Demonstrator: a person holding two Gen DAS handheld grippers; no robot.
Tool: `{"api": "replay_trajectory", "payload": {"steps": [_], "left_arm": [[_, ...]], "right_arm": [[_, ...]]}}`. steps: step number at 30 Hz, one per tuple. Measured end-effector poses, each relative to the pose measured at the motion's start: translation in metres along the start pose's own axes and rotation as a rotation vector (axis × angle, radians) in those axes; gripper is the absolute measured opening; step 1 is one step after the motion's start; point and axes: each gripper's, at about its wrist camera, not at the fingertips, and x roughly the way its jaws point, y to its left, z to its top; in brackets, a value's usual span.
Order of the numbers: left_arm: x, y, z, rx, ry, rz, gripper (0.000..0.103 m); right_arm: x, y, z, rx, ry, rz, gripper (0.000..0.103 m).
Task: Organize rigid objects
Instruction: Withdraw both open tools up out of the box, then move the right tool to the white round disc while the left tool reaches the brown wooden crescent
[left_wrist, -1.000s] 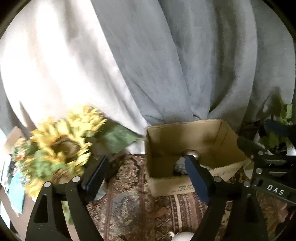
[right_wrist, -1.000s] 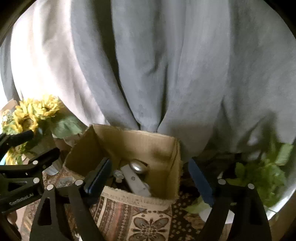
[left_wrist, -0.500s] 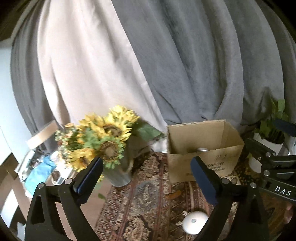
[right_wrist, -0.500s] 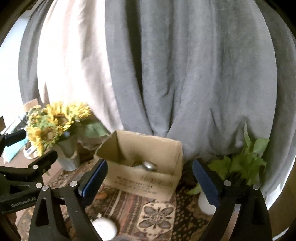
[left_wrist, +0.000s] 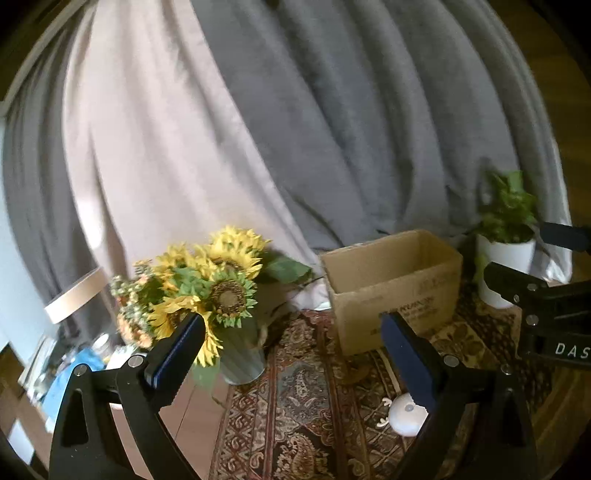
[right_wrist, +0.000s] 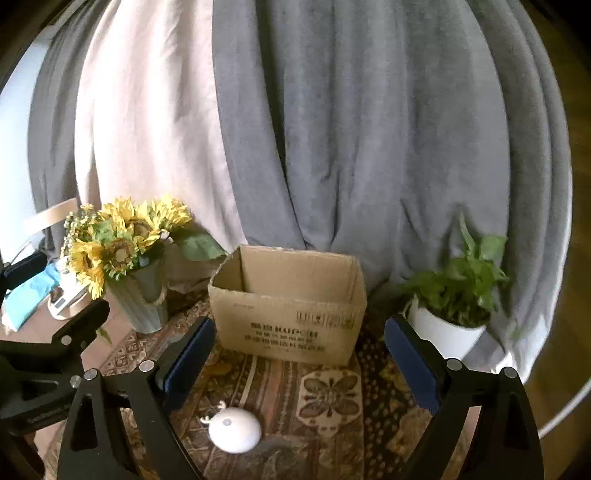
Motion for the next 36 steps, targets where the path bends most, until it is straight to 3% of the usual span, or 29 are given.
{"api": "replay_trajectory", "payload": {"steps": [12, 23, 36], "left_arm": [[0.028, 0.029, -0.04, 0.146, -0.006, -0.273, 0.097], [0.066, 0.027, -0.069, 0.306, -0.05, -0.451, 0.096], [0.13, 0.02, -0.097, 0.362, 0.029, -0.552, 0.085]], "right_arm": [[-0.016, 0.057, -0.046, 0.161, 0.03, -0.179, 0.094], [0.002, 0.078, -0.074, 0.276, 0.089, -0.271, 0.094], [0.05, 0.094, -0.095, 0.363, 0.18, -0.316, 0.094]]}}
